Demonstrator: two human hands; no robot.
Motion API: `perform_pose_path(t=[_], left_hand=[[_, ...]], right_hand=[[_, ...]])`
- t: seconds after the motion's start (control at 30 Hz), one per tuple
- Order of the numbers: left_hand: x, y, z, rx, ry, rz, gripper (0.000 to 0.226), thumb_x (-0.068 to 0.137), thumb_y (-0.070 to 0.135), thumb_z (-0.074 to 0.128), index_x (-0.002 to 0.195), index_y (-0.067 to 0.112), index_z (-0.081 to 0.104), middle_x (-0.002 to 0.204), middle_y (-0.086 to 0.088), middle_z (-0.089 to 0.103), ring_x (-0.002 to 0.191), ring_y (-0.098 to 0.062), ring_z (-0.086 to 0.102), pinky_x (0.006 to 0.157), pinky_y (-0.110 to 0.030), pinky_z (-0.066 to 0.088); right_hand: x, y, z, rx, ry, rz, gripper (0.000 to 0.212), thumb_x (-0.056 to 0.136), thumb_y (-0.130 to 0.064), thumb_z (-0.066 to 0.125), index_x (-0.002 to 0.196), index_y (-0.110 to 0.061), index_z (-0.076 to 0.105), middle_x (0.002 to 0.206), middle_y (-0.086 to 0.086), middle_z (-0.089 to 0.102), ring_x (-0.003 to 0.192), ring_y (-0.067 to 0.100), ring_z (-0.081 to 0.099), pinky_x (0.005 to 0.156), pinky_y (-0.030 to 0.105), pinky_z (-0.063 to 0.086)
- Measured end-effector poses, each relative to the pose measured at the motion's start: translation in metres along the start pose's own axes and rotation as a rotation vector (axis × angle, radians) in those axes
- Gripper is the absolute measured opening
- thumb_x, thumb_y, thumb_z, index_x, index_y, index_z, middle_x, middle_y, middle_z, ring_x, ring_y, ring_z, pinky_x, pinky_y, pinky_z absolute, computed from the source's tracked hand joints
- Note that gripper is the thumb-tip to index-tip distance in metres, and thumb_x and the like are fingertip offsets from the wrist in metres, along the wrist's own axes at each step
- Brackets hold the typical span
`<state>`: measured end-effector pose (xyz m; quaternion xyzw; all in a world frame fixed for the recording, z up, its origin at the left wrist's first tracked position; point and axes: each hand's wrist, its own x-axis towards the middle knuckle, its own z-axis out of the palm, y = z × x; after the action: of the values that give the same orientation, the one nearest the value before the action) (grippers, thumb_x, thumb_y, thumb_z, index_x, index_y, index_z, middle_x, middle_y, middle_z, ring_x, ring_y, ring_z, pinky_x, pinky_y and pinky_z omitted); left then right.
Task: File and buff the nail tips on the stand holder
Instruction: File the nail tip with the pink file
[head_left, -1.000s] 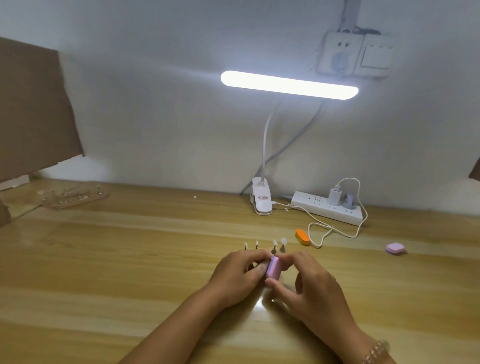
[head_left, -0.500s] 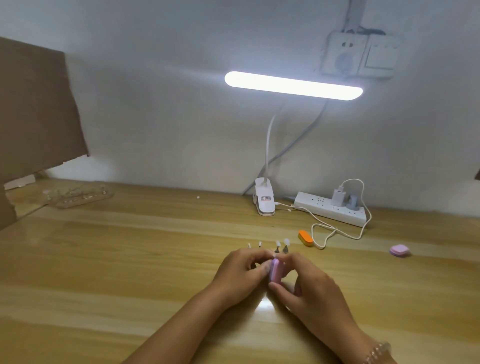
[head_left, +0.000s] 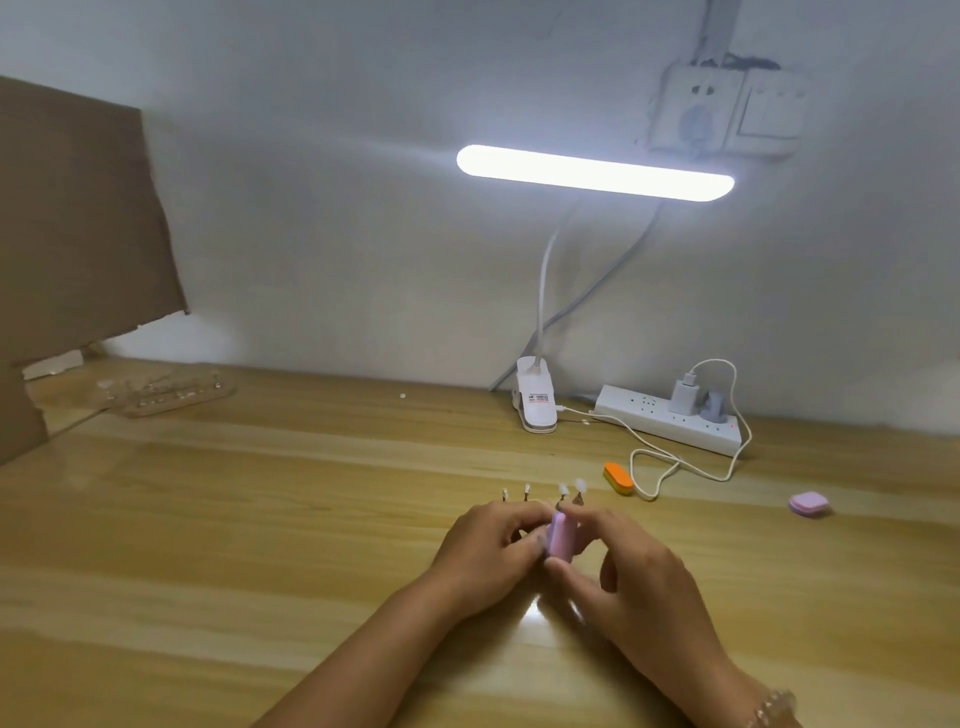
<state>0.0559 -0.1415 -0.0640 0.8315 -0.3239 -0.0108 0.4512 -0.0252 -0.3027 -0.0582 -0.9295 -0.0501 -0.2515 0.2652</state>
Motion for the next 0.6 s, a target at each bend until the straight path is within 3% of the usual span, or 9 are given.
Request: perform_pose_path(t=[0.07, 0.13, 0.23, 0.33, 0.47, 0.6], left_hand=[[0.0009, -0.0004, -0.0001, 0.008, 0.008, -0.004, 0.021, 0.092, 0.033, 0.051, 0.096, 0.030, 0.071, 0.077, 0.023, 0.064, 0.075, -0.015, 0.059, 0.078, -0.040, 0.050], [0.0008, -0.0006, -0.0001, 0.022, 0.009, 0.003, 0.019, 0.091, 0.034, 0.051, 0.093, 0.031, 0.069, 0.072, 0.026, 0.060, 0.069, -0.009, 0.052, 0.074, -0.036, 0.047], [0.0012, -0.0017, -0.0007, 0.041, -0.001, 0.011, 0.018, 0.097, 0.025, 0.054, 0.099, 0.028, 0.072, 0.080, 0.019, 0.067, 0.073, -0.013, 0.056, 0.074, -0.035, 0.047], [0.0018, -0.0031, 0.0004, 0.049, 0.016, 0.001, 0.017, 0.098, 0.023, 0.058, 0.100, 0.028, 0.074, 0.076, 0.026, 0.063, 0.070, -0.007, 0.052, 0.072, -0.029, 0.043], [0.0017, -0.0015, -0.0005, 0.022, 0.000, -0.005, 0.019, 0.098, 0.022, 0.057, 0.103, 0.027, 0.075, 0.086, 0.021, 0.069, 0.074, -0.009, 0.058, 0.073, -0.030, 0.045], [0.0023, -0.0019, 0.0005, 0.022, 0.012, -0.021, 0.018, 0.099, 0.027, 0.055, 0.097, 0.029, 0.073, 0.075, 0.025, 0.062, 0.065, 0.001, 0.050, 0.066, -0.025, 0.038]], right_hand=[[0.0036, 0.0033, -0.0008, 0.052, 0.043, 0.048, 0.034, 0.075, -0.040, 0.078, 0.104, -0.043, 0.062, 0.090, -0.025, 0.064, 0.057, 0.003, 0.053, 0.058, 0.027, 0.046], [0.0050, 0.0053, -0.0004, 0.052, 0.089, 0.081, 0.032, 0.076, -0.038, 0.079, 0.103, -0.040, 0.064, 0.088, -0.024, 0.064, 0.055, -0.001, 0.050, 0.059, 0.029, 0.048], [0.0021, 0.0011, 0.0003, 0.016, 0.054, 0.009, 0.037, 0.074, -0.037, 0.081, 0.107, -0.039, 0.065, 0.089, -0.024, 0.062, 0.055, -0.007, 0.046, 0.056, 0.029, 0.048], [0.0052, 0.0073, -0.0017, 0.070, 0.081, 0.083, 0.027, 0.074, -0.044, 0.077, 0.098, -0.039, 0.066, 0.088, -0.023, 0.063, 0.058, 0.005, 0.053, 0.060, 0.030, 0.049], [0.0023, 0.0030, -0.0003, 0.006, 0.043, -0.010, 0.035, 0.074, -0.041, 0.080, 0.106, -0.040, 0.064, 0.089, -0.026, 0.061, 0.061, -0.006, 0.051, 0.055, 0.022, 0.043], [0.0054, 0.0096, -0.0009, 0.050, 0.097, 0.079, 0.029, 0.073, -0.046, 0.077, 0.097, -0.041, 0.062, 0.087, -0.025, 0.062, 0.064, 0.005, 0.056, 0.056, 0.024, 0.044]])
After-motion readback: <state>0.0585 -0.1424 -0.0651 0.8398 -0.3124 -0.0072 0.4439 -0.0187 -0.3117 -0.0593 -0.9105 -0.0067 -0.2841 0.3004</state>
